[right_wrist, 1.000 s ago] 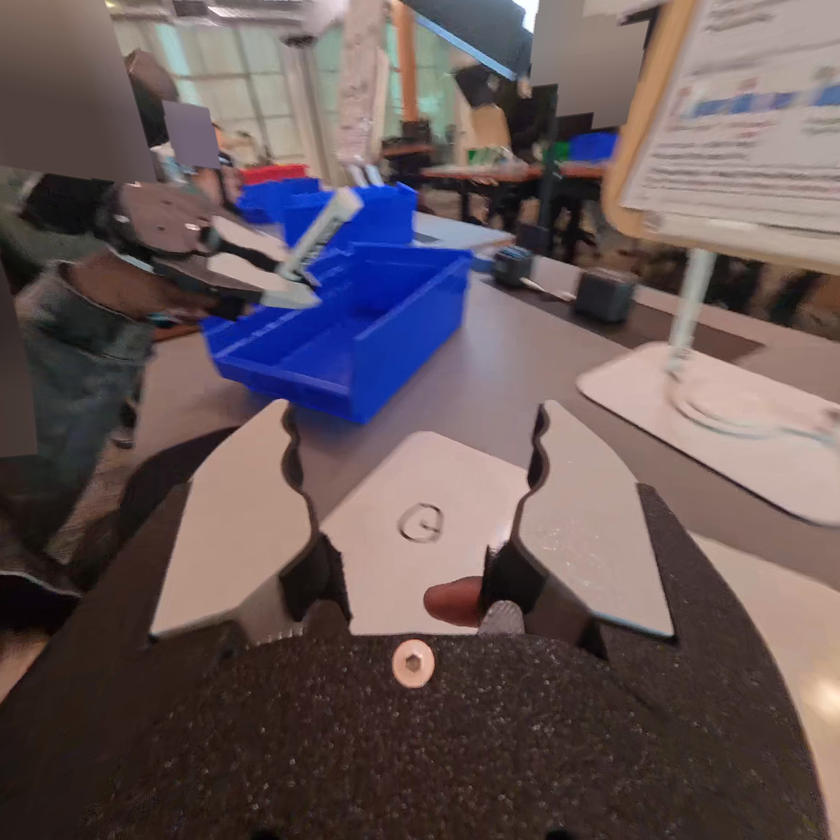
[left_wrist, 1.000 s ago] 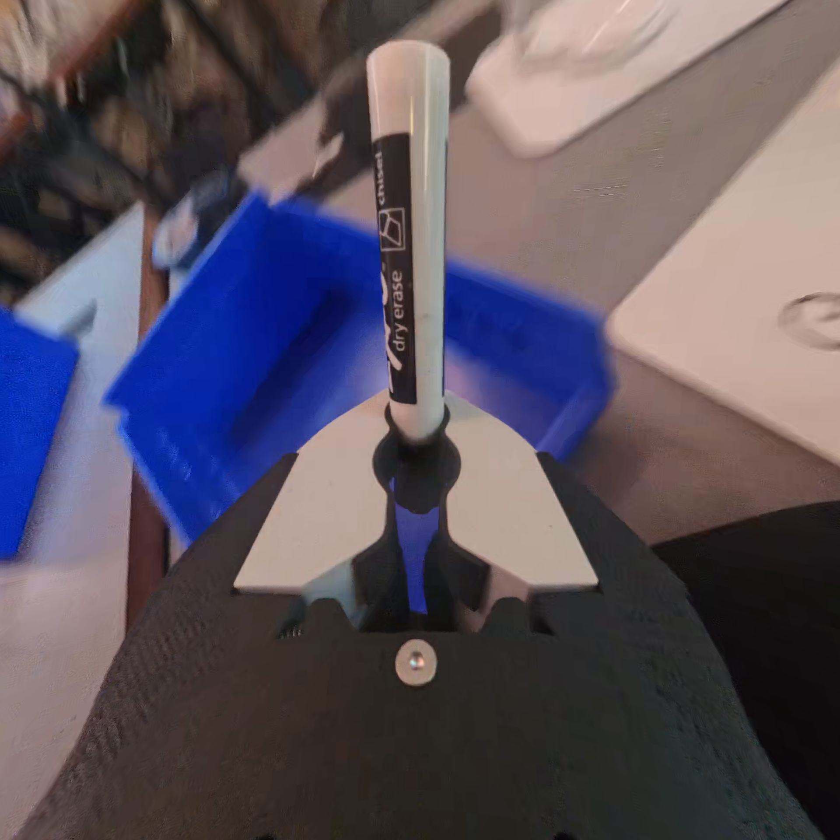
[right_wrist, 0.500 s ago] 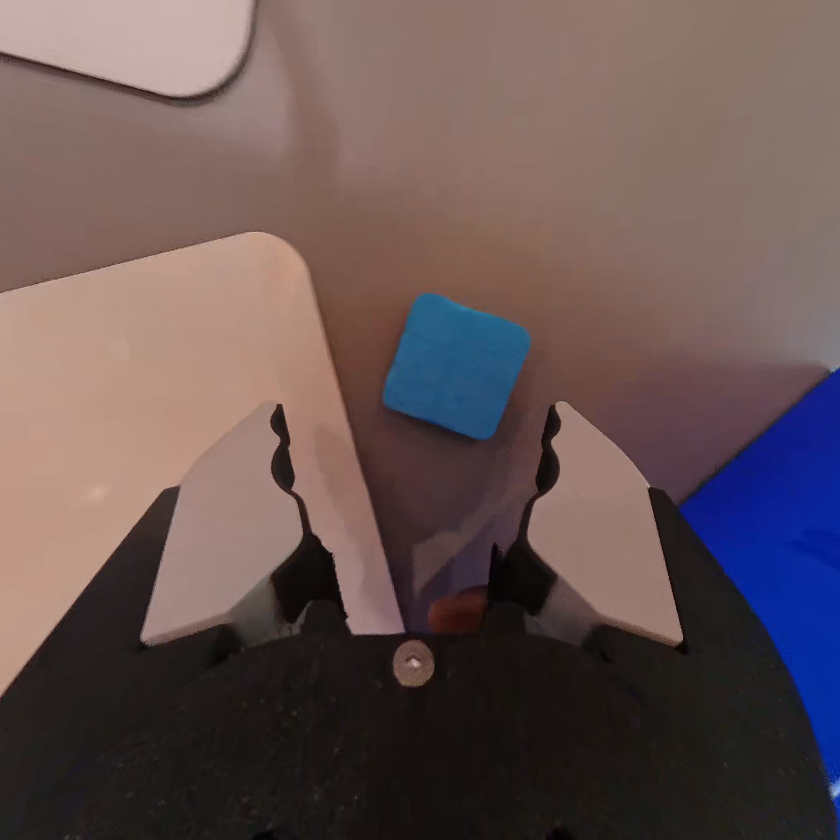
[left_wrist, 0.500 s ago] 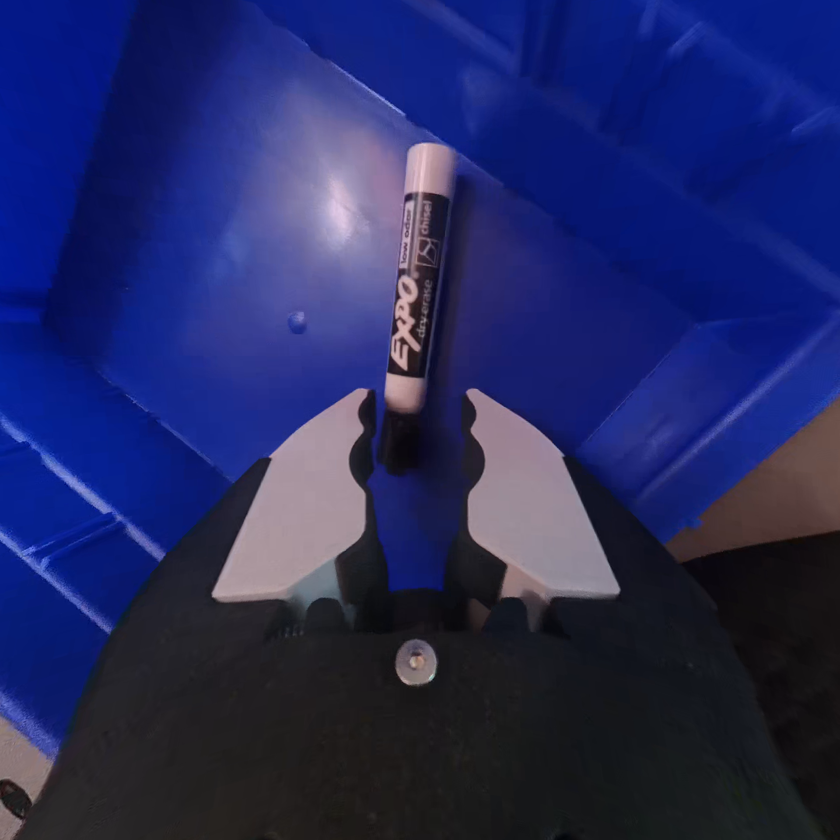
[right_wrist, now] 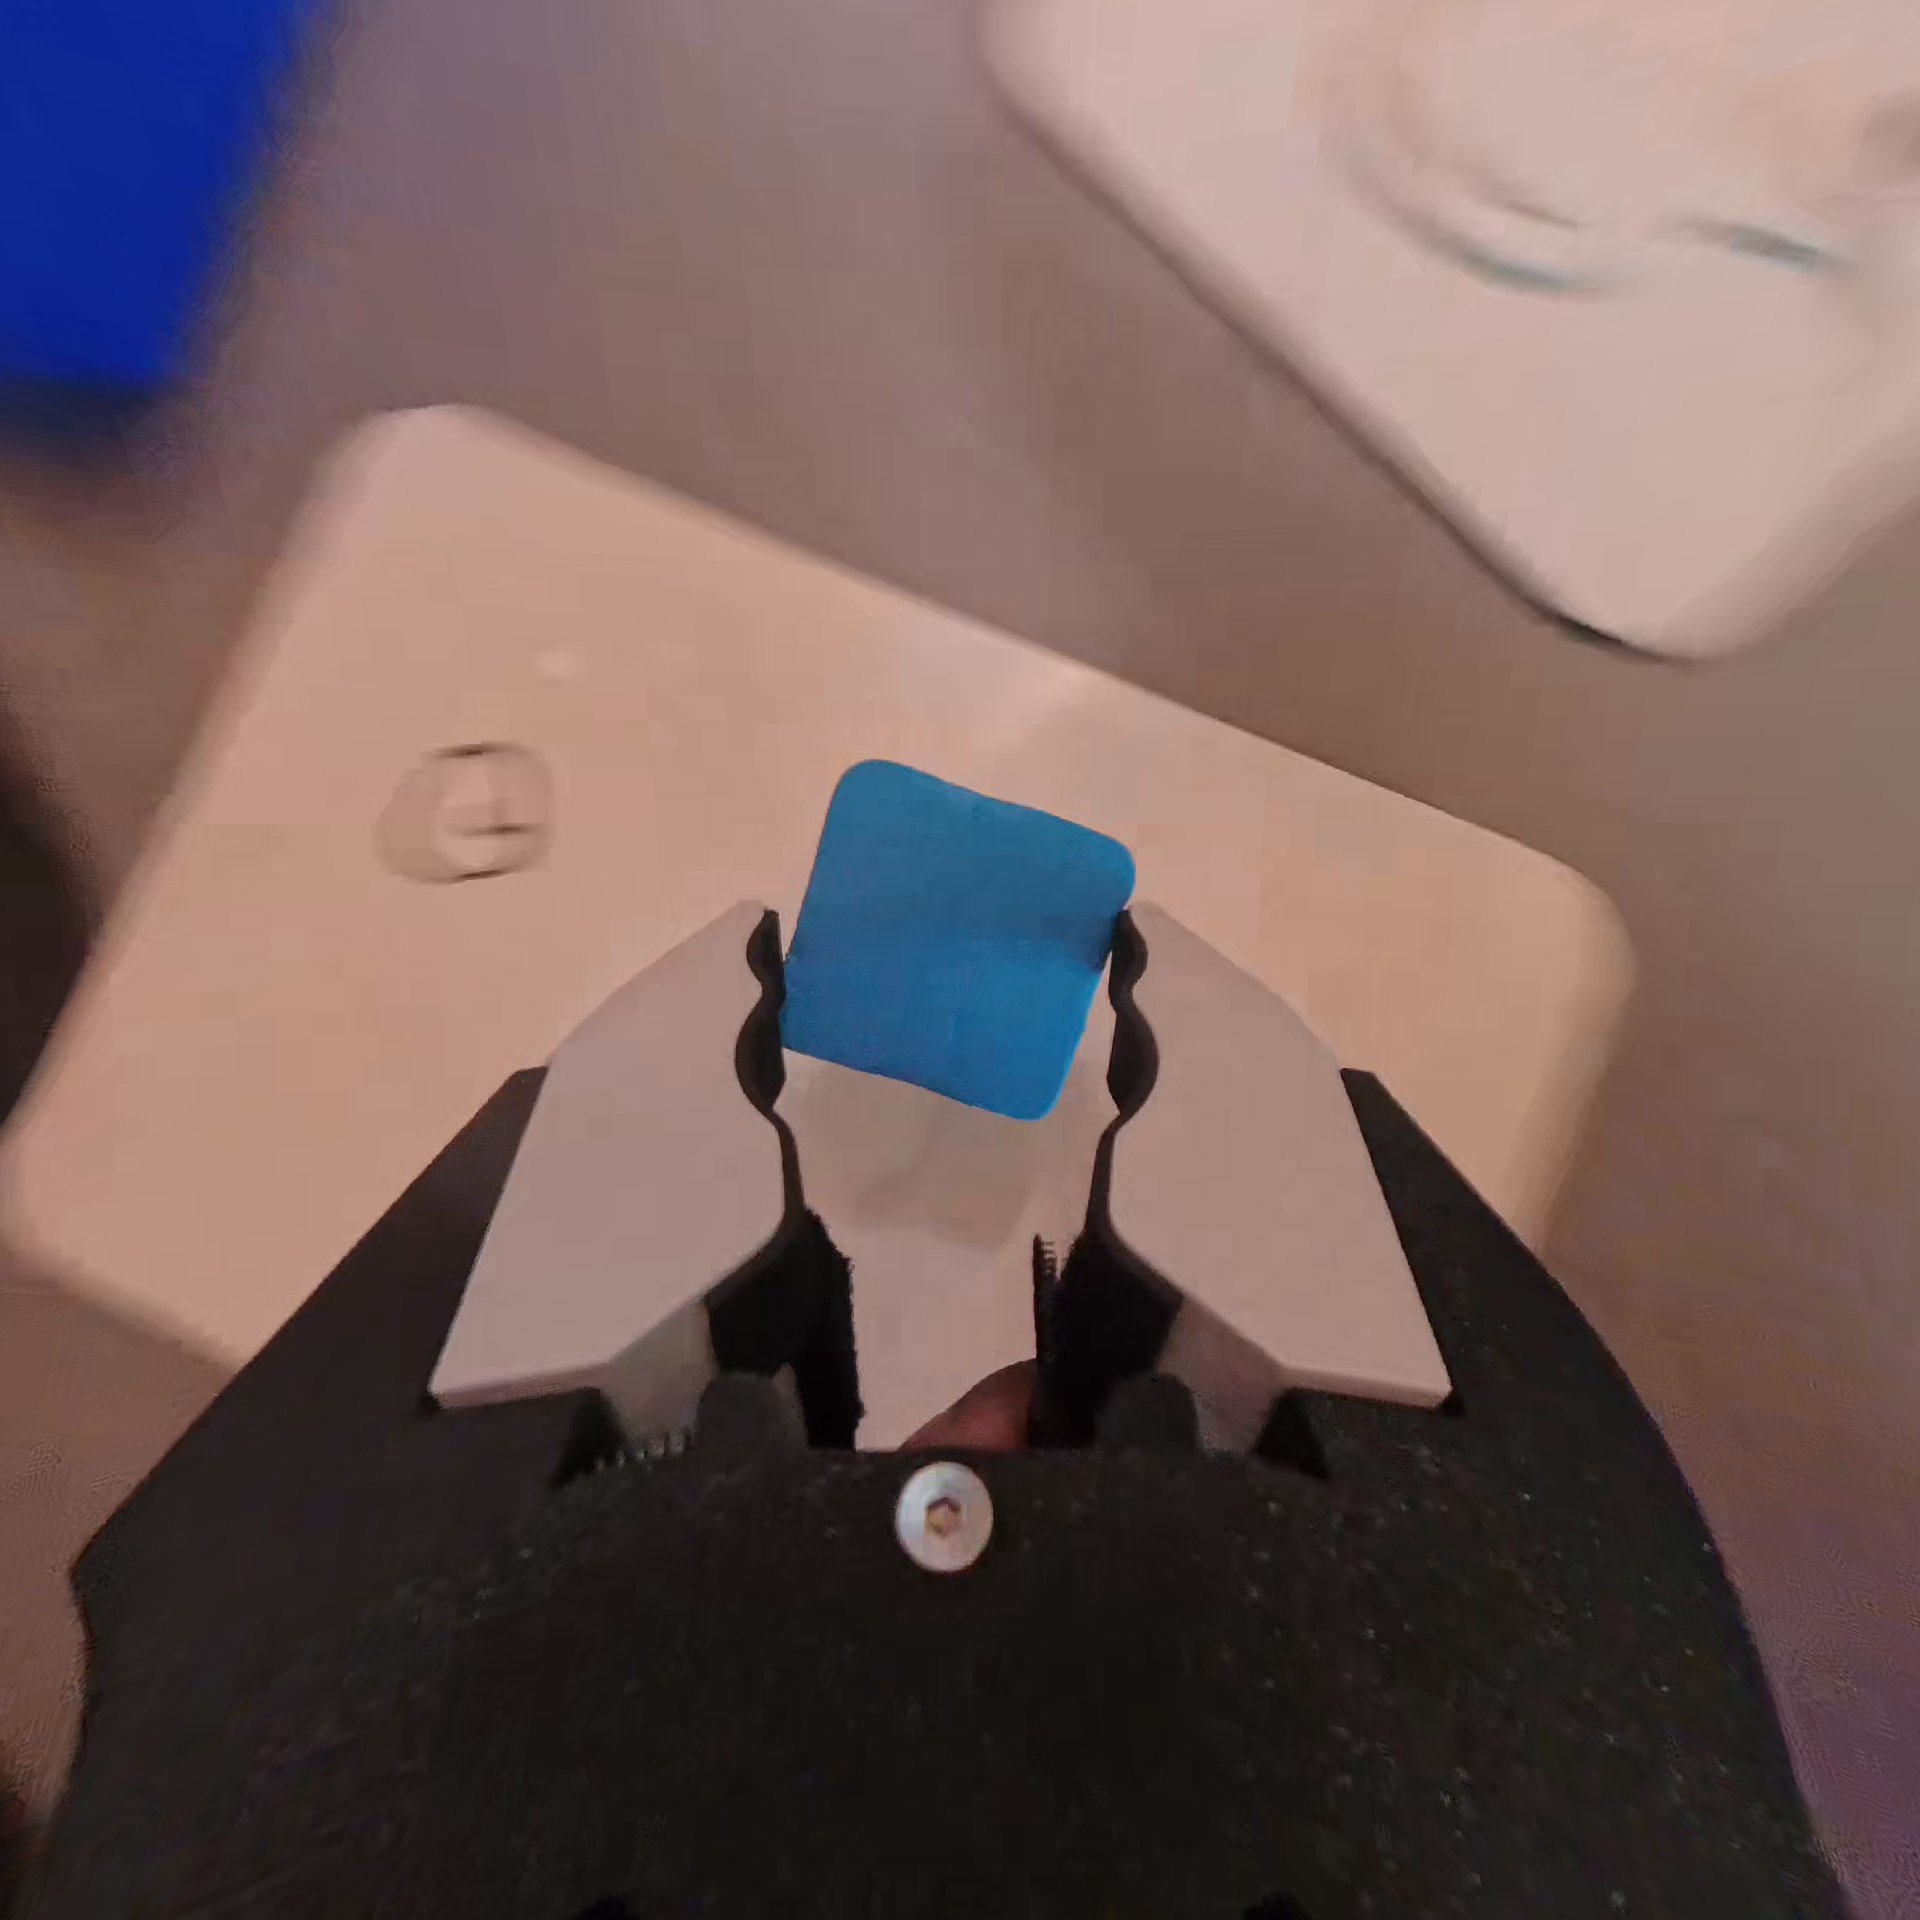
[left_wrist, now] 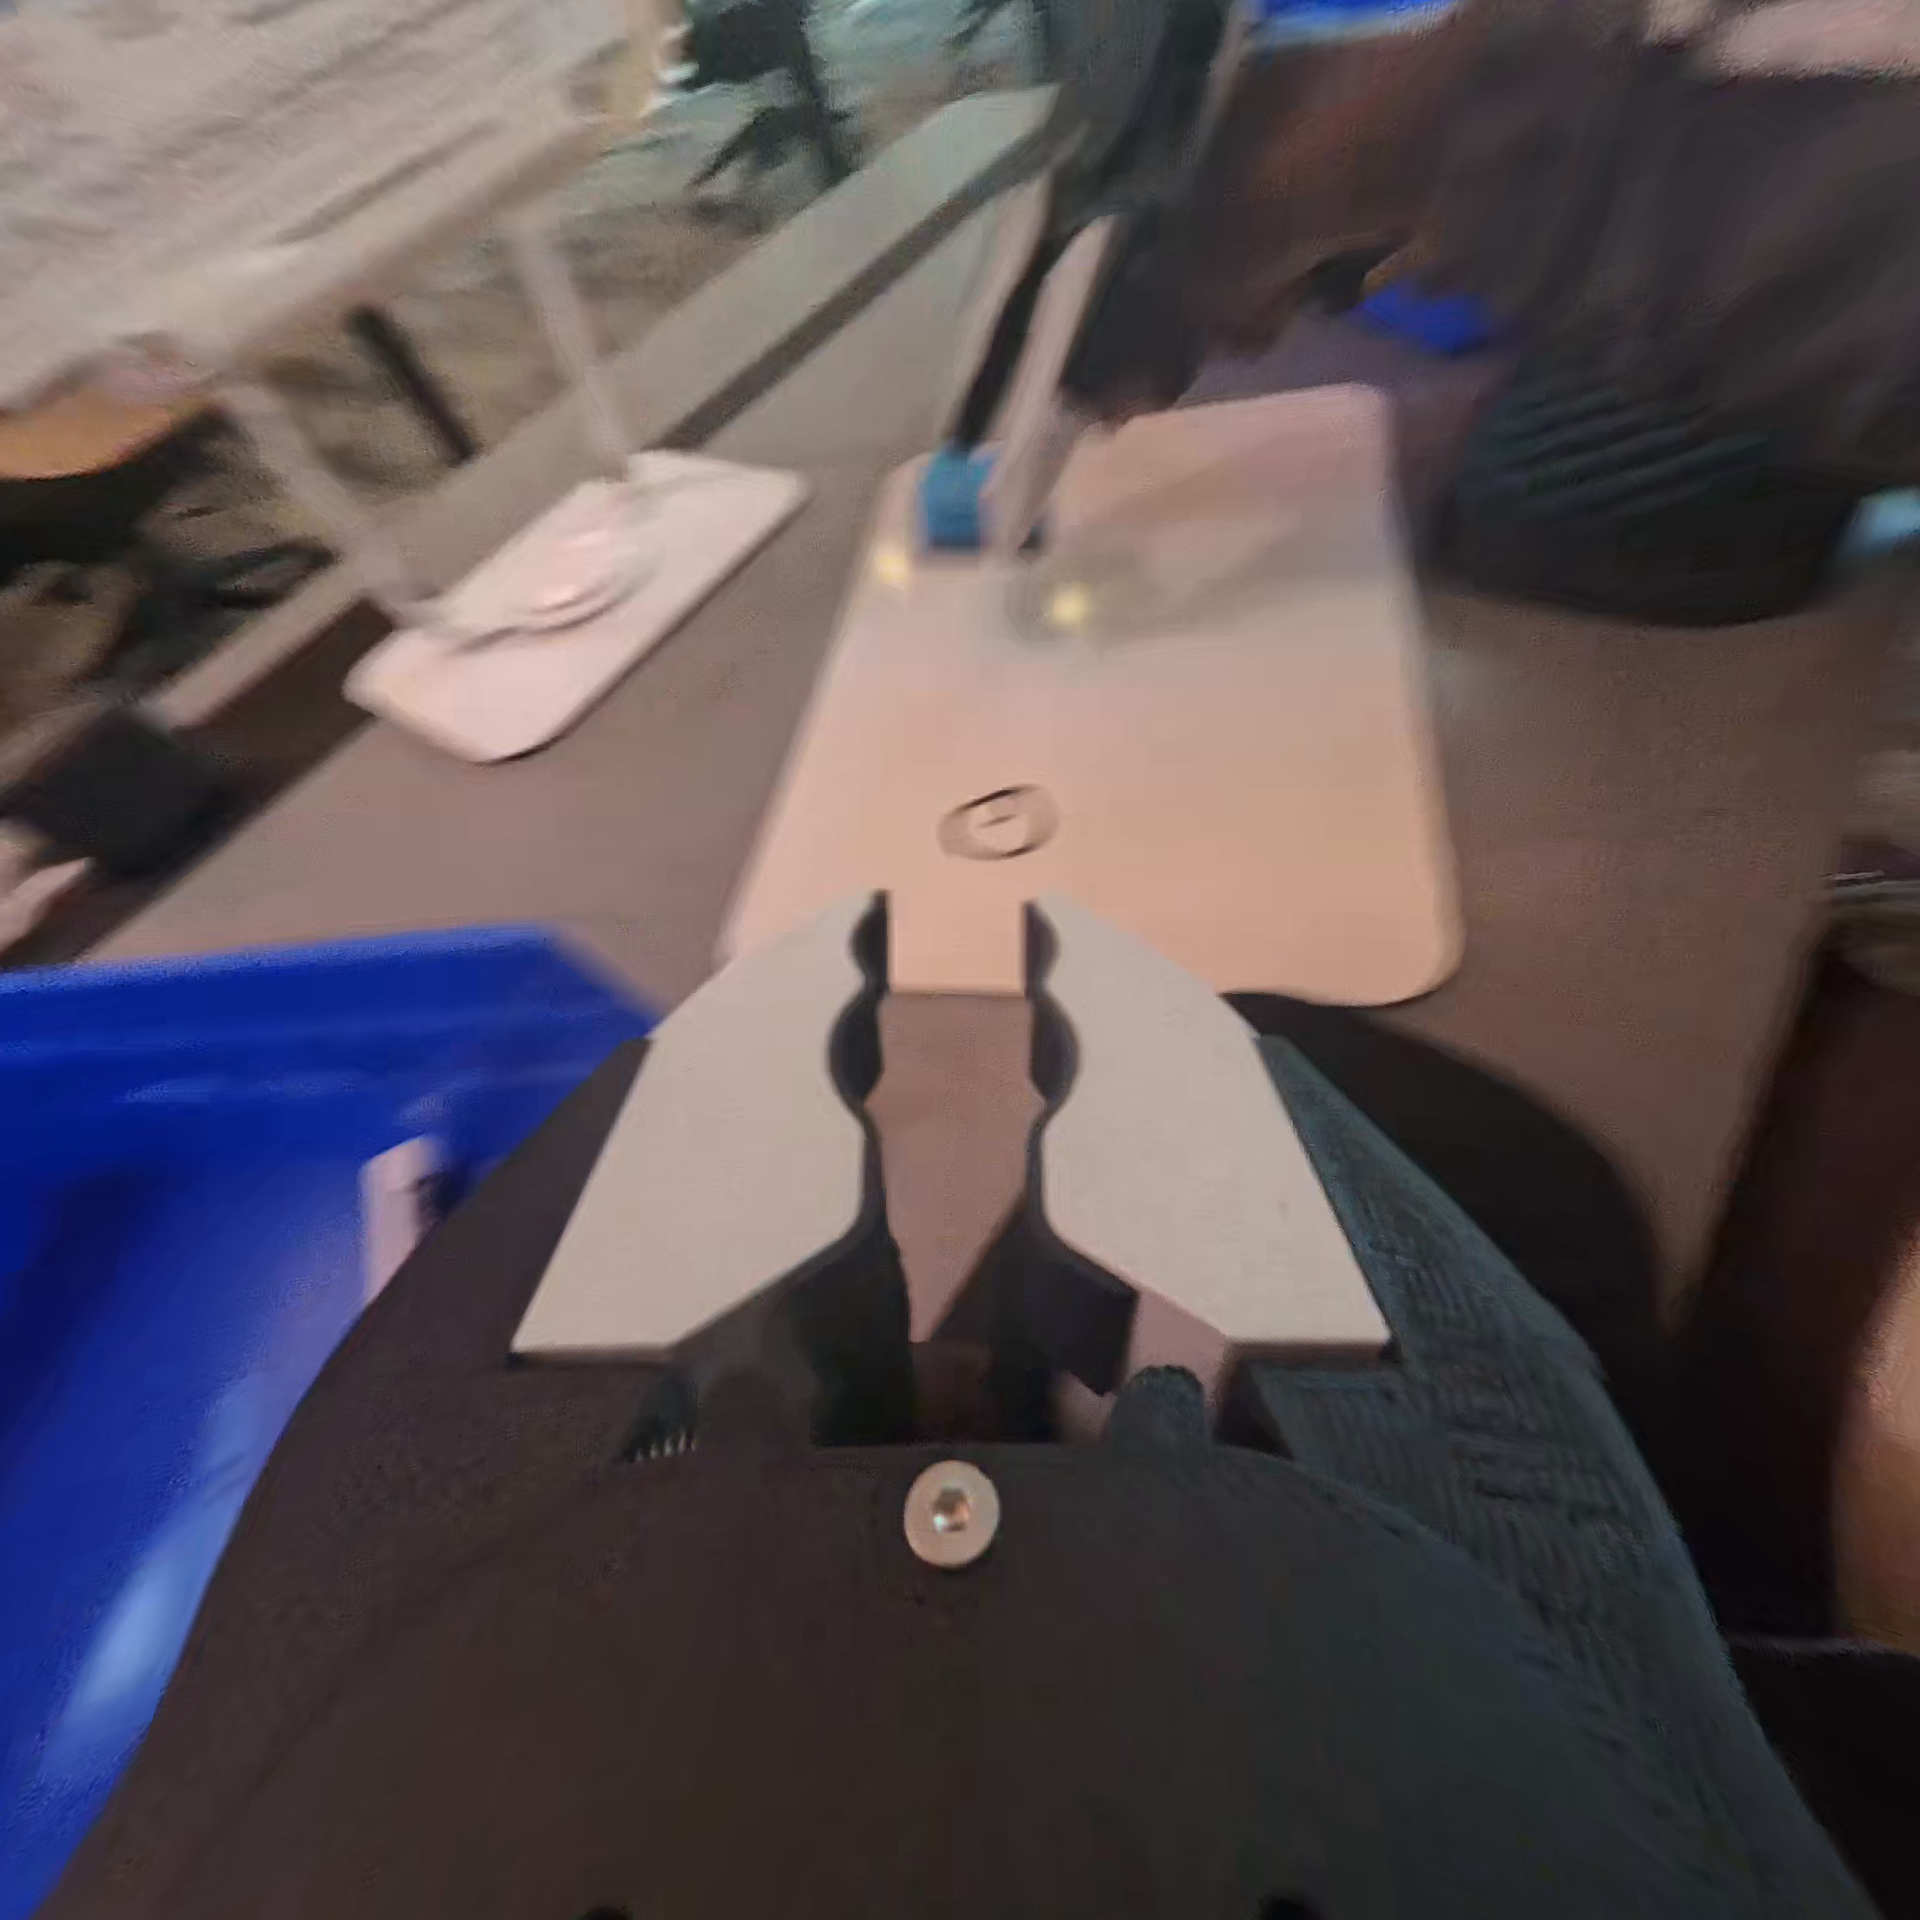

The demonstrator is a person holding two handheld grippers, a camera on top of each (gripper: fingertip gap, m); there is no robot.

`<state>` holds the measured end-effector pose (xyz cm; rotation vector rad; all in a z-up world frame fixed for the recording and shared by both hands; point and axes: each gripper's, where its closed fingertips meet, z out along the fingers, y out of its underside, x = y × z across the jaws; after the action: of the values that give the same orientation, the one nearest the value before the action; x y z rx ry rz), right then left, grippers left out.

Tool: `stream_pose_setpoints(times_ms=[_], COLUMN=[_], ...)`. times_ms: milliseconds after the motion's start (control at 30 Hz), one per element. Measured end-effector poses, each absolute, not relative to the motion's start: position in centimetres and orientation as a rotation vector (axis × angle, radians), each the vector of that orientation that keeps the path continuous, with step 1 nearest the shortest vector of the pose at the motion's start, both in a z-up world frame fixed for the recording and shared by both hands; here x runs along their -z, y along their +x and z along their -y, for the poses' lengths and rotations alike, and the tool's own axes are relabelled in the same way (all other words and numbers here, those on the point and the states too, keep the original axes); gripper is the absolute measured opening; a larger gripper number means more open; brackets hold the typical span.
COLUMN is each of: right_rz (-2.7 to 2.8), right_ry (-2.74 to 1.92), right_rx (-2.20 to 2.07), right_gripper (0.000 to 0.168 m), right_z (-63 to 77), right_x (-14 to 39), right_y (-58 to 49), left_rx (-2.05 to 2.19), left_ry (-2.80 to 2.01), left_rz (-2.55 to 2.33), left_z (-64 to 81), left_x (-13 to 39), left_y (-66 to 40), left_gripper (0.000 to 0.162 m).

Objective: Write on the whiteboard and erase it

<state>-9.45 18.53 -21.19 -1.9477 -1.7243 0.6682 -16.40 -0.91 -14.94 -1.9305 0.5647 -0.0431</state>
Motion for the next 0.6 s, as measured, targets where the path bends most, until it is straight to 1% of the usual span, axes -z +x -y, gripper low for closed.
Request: stream_pose_setpoints(times_ms=[67, 200, 267, 300, 333, 400, 467, 500, 533, 600], right_rz=[1.952, 2.122, 2.128, 2.112, 2.090, 2.052, 2.062, 2.076, 2.081, 2.077], right_ry=[-1.791, -1.704, -1.713, -1.713, -1.708, -1.737, -1.814, -1.825, -1.825, -1.800], right_rx=[-0.723, -0.615, -0.617, -0.648, -0.690, -0.723, -0.631, -0.619, -0.631, -0.609], right_gripper=[0.061, 0.063, 0.084, 0.086, 0.081, 0.064, 0.058, 0.059, 0.055, 0.055], right_z=[-12.3, -8.4, -8.0, -7.8, -7.6, -7.5, -8.0, -7.9, -7.7, -8.1], right_x=[22.2, 24.5, 24.4, 23.9, 23.3, 22.8, 23.8, 24.2, 24.3, 24.4], right_y=[-11.3, -12.5, -12.7, -12.8, -13.0, -13.0, -12.3, -12.3, -12.6, -13.2], left_rx=[0.126, 0.003, -0.048, -0.039, -0.016, 0.016, 0.039, 0.048, 0.054, 0.065], left_ry=[-1.979, -2.189, -2.248, -2.281, -2.308, -2.342, -2.349, -2.349, -2.348, -2.349], left_rz=[-0.587, -0.628, -0.652, -0.655, -0.648, -0.632, -0.619, -0.616, -0.613, -0.611], left_z=[-0.2, -3.1, -4.0, -4.1, -4.2, -4.1, -4.1, -4.1, -4.1, -4.1], left_x=[17.1, 22.0, 23.3, 23.9, 24.4, 24.9, 24.9, 24.9, 25.0, 25.0], left_y=[-13.5, -13.7, -14.1, -14.2, -14.2, -14.3, -14.3, -14.3, -14.3, -14.3], left_gripper=[0.003, 0.001, 0.001, 0.001, 0.001, 0.001, 0.001, 0.001, 0.001, 0.001])
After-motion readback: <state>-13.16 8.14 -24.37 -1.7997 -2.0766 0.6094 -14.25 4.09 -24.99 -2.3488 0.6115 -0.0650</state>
